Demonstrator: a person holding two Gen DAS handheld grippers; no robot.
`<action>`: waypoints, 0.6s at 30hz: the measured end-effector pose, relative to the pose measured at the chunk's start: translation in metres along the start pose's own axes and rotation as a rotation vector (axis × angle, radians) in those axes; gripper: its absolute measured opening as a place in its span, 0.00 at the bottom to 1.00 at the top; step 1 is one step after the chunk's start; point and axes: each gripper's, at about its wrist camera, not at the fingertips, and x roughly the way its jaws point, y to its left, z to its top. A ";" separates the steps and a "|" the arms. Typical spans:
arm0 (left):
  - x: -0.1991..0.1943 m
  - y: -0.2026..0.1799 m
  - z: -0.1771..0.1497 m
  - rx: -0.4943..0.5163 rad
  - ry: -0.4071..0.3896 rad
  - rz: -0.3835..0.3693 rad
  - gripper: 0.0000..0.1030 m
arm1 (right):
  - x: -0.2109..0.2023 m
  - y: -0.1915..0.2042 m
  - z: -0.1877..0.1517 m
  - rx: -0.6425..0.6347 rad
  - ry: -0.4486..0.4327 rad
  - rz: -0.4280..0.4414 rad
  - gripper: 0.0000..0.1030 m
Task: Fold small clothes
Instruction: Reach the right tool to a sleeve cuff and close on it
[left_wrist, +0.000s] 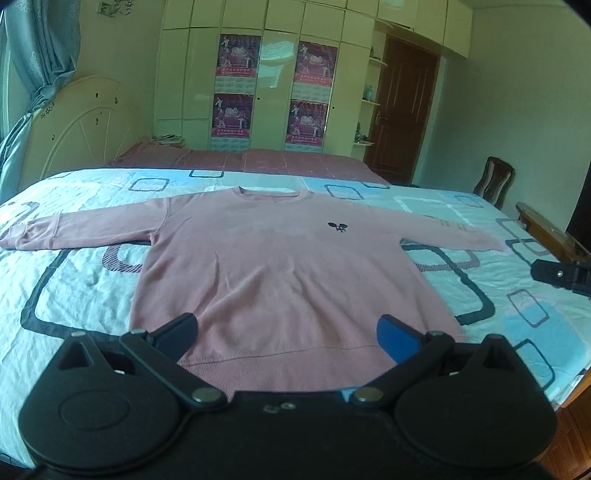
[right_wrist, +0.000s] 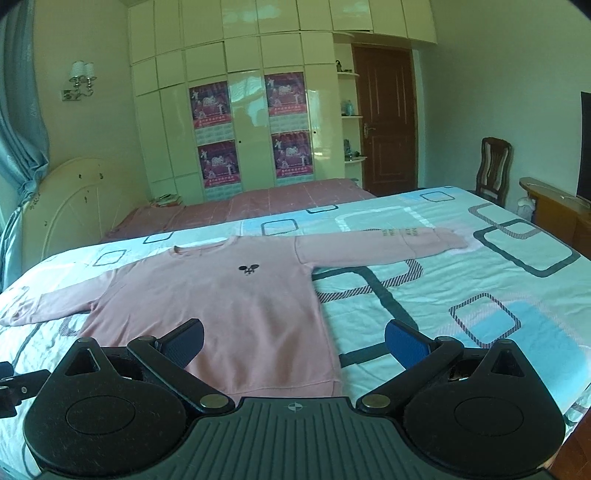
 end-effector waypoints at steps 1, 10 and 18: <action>0.013 -0.002 0.004 0.010 0.028 0.010 1.00 | 0.009 -0.006 0.003 0.005 0.002 -0.004 1.00; 0.122 -0.033 0.049 -0.121 0.044 0.046 1.00 | 0.148 -0.111 0.063 0.103 -0.002 -0.076 1.00; 0.254 -0.075 0.102 -0.070 0.248 0.109 0.82 | 0.286 -0.255 0.113 0.343 0.066 -0.185 0.35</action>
